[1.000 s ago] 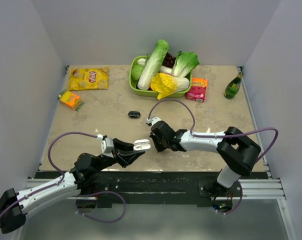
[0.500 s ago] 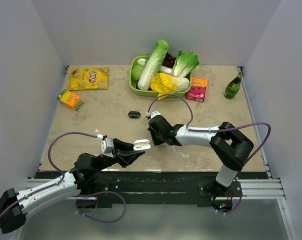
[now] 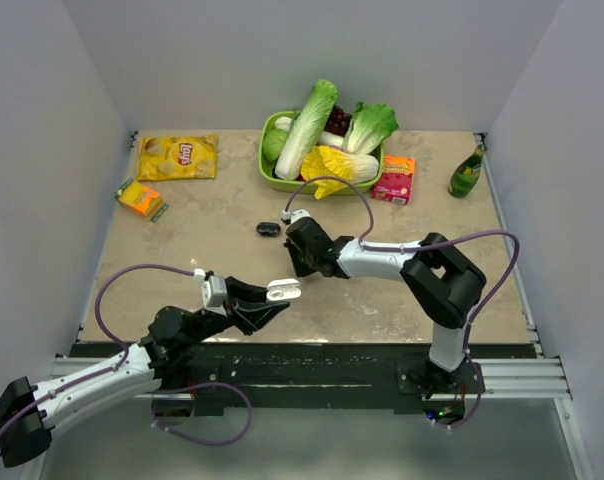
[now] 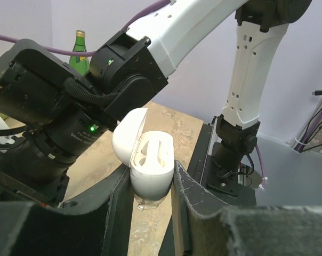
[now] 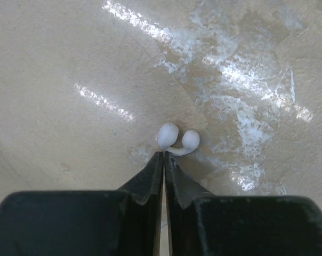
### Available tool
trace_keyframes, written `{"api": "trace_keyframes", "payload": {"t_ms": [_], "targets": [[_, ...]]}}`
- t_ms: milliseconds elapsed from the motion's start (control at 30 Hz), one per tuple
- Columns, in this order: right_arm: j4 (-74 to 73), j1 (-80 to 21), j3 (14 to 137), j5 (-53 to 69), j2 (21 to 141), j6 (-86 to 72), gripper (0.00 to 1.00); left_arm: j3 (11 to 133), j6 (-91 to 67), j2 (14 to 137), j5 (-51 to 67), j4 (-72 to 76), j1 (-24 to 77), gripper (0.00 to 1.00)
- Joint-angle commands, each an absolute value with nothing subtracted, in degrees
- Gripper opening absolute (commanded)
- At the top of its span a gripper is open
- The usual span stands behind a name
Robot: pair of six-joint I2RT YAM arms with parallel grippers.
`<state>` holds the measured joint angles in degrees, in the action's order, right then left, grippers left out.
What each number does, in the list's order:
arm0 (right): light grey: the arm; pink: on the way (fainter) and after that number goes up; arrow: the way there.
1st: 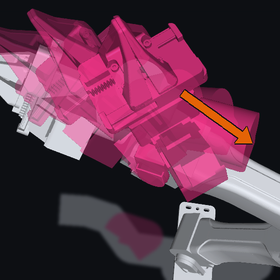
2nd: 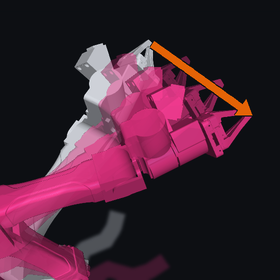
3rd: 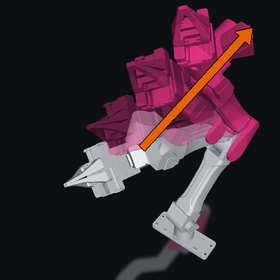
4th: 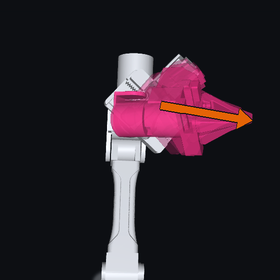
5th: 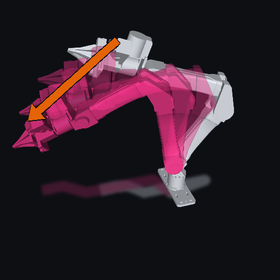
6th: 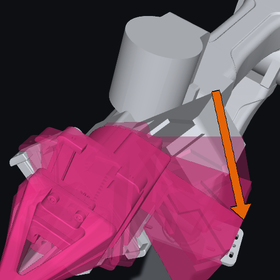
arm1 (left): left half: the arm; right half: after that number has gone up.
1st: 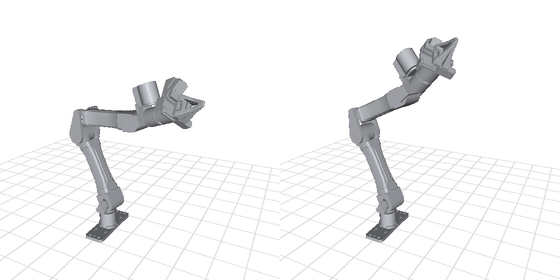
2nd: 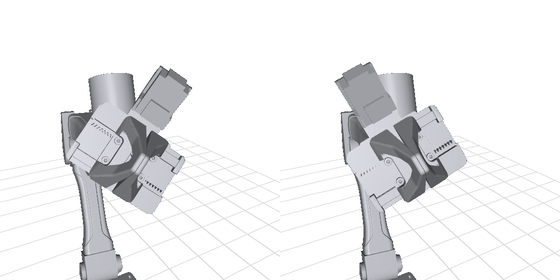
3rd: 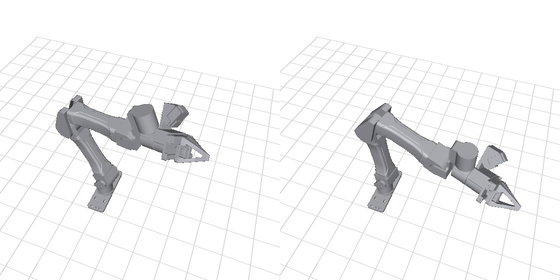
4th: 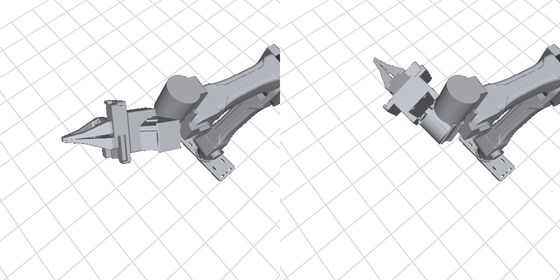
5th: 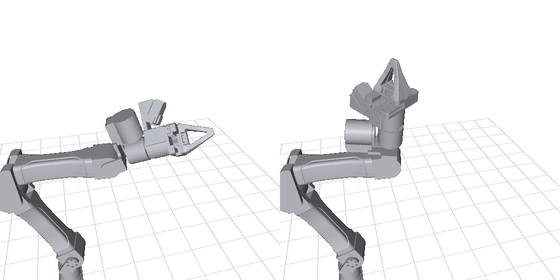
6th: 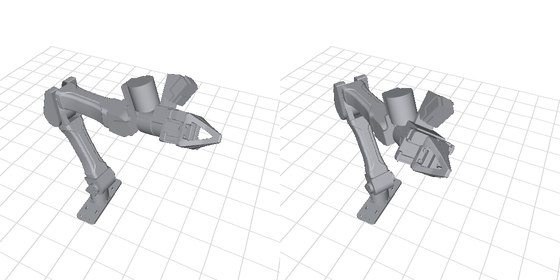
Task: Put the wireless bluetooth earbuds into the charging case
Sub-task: Move the earbud to the center of the board, then pick up the earbud from the center of the board.
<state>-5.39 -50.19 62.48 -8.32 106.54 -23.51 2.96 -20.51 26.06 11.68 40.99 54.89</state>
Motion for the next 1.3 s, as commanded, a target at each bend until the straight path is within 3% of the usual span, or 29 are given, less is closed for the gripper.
{"api": "trace_keyframes", "payload": {"t_ms": [0,33,133,300,400,533,600,1267], "targets": [[-2.11,-49.75,64.6,-7.74,103.37,-22.24,0.14,0.18,-21.18,25.4,11.77,42.37,55.28,0.0],[-1.5,-49.75,63.9,-7.56,101.45,-21.89,0.25,0.18,-21.18,25.23,11.86,42.54,55.28,0.0],[-2.72,-49.75,63.54,-7.91,98.97,-20.22,0.4,0.18,-21.18,24.61,12.3,42.8,55.28,0.0],[-3.6,-48.87,63.37,-10.37,98.96,-19.25,0.43,0.0,-21.36,24.78,12.57,43.94,55.37,0.0],[-3.6,-47.12,63.81,-12.3,100.63,-20.3,0.34,0.0,-21.53,24.79,12.66,43.86,55.37,0.0],[-2.03,-44.74,63.9,-12.75,102.48,-21.53,0.14,0.0,-21.71,23.82,12.48,42.98,55.46,0.0],[-0.97,-43.51,64.16,-11.79,103.36,-21.8,0.1,0.0,-21.8,23.29,12.31,42.45,55.46,0.0],[2.46,-42.89,63.91,-3.87,108.54,-21.18,0.06,0.0,-21.8,23.03,11.87,42.1,55.63,0.0]]}}
